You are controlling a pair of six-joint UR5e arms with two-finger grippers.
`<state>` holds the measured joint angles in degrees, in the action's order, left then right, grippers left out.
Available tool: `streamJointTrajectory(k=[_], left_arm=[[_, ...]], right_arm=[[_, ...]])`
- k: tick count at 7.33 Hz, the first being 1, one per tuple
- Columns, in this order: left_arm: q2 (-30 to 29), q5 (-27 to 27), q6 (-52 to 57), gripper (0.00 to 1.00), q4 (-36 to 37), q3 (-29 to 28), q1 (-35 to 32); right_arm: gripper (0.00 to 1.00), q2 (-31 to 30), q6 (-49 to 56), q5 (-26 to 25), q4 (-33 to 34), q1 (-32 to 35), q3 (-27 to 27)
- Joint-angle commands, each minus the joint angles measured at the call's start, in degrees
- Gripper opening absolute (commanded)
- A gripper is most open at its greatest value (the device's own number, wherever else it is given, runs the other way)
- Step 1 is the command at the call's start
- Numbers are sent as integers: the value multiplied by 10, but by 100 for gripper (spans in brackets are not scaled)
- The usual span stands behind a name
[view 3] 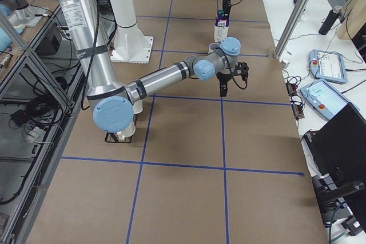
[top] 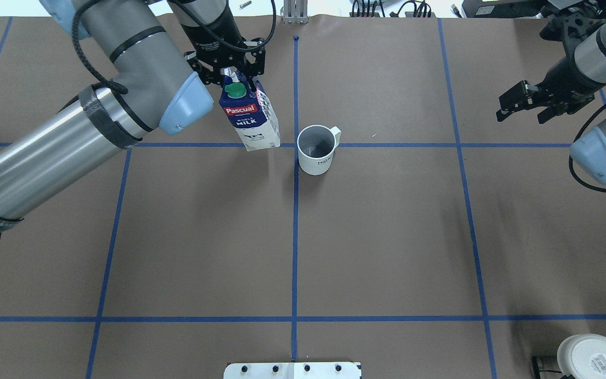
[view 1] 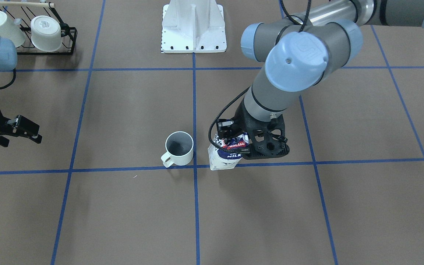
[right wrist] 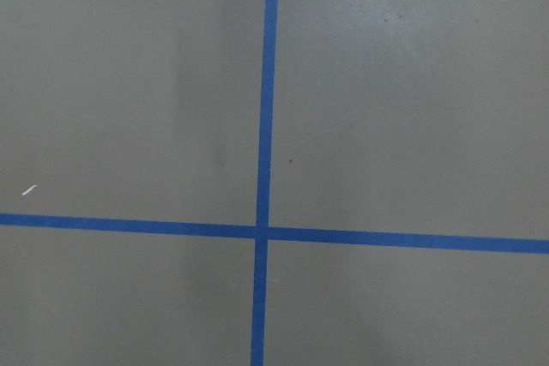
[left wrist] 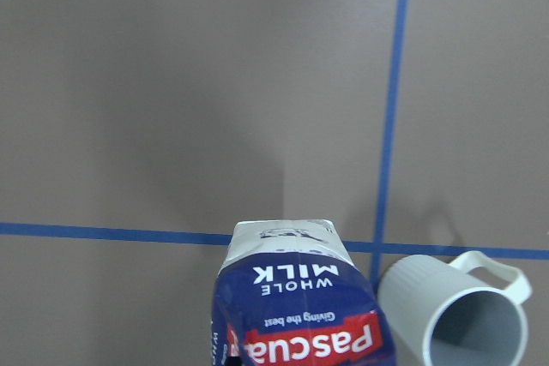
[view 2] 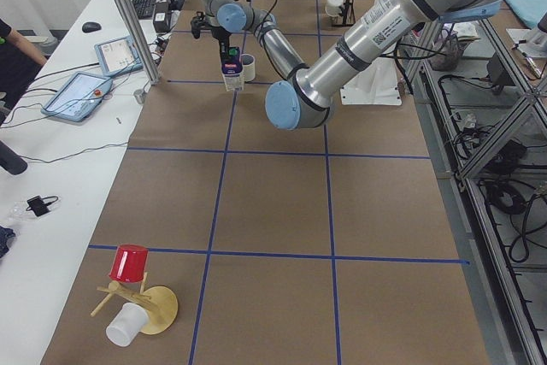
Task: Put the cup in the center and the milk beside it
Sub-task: 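Carry the Pascual milk carton with the left gripper beside the mug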
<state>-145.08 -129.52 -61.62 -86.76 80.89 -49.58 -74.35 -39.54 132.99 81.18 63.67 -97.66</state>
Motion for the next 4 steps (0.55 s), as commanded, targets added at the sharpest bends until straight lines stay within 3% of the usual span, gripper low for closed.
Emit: streamJointTrajectory(k=[1, 4], left_arm=[[-15, 42, -39, 0, -4, -6, 38], [-16, 60, -41, 0, -3, -5, 53]], right_arm=[[100, -5, 0, 0, -1, 0, 1], [100, -5, 0, 0, -1, 0, 1]])
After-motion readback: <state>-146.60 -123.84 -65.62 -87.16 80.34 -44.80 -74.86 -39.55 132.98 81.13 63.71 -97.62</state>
